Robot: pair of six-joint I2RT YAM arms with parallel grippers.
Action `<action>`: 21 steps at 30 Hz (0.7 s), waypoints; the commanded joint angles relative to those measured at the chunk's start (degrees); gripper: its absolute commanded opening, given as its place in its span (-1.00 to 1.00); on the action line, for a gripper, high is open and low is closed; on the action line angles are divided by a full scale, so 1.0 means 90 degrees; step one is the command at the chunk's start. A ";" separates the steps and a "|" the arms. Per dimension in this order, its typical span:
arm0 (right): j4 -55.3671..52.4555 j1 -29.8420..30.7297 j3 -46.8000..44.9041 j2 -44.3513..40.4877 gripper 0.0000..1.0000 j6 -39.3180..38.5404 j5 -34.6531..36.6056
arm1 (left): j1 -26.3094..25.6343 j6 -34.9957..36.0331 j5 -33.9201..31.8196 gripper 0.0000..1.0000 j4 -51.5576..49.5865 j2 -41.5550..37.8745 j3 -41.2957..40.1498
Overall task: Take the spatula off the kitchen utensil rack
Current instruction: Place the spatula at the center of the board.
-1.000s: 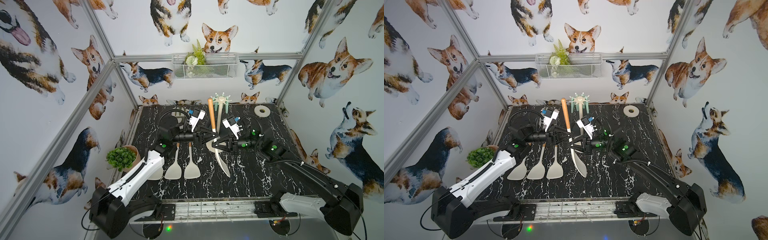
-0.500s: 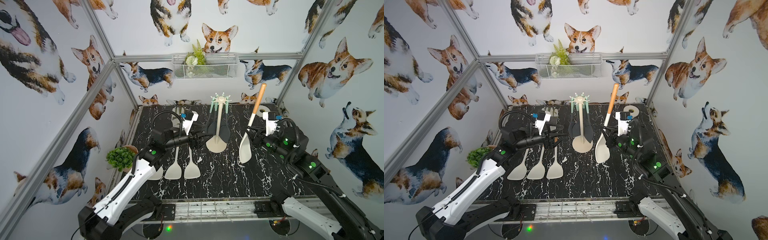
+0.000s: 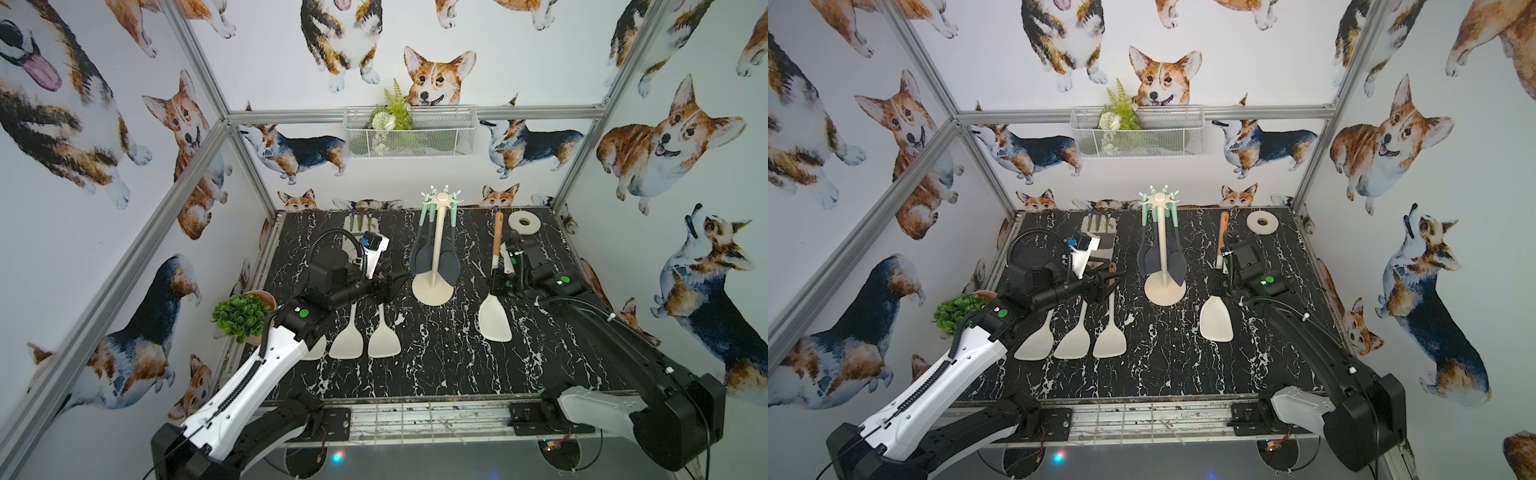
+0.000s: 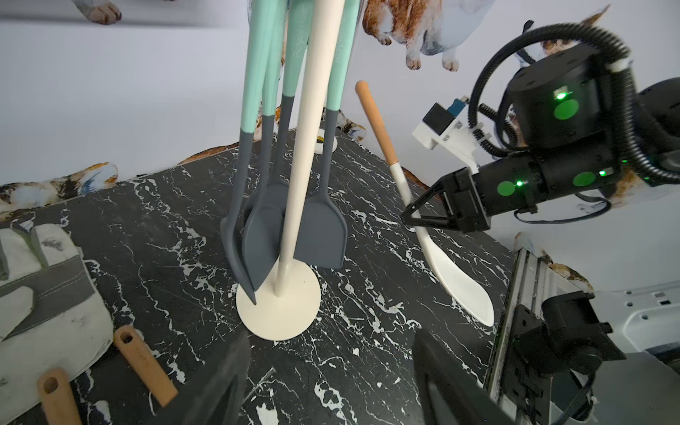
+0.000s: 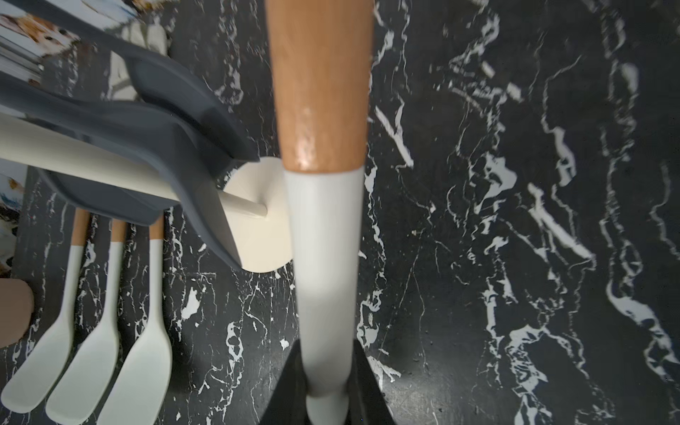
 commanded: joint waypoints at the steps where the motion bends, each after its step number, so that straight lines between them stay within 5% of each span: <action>1: 0.0624 0.0009 -0.0165 0.0579 -0.98 0.0421 -0.0803 | 0.0020 0.0129 -0.0217 0.46 -0.0068 -0.0111 -0.0159; 12: 0.1115 0.0009 0.0101 0.2811 -1.00 0.0442 -0.1812 | 0.0038 0.0031 -0.0305 0.46 0.0010 -0.0214 -0.0643; 21: 0.1070 0.0009 0.0290 0.3482 -1.00 0.0196 -0.1804 | 0.0048 0.0060 -0.0357 0.46 0.0010 -0.0210 -0.0756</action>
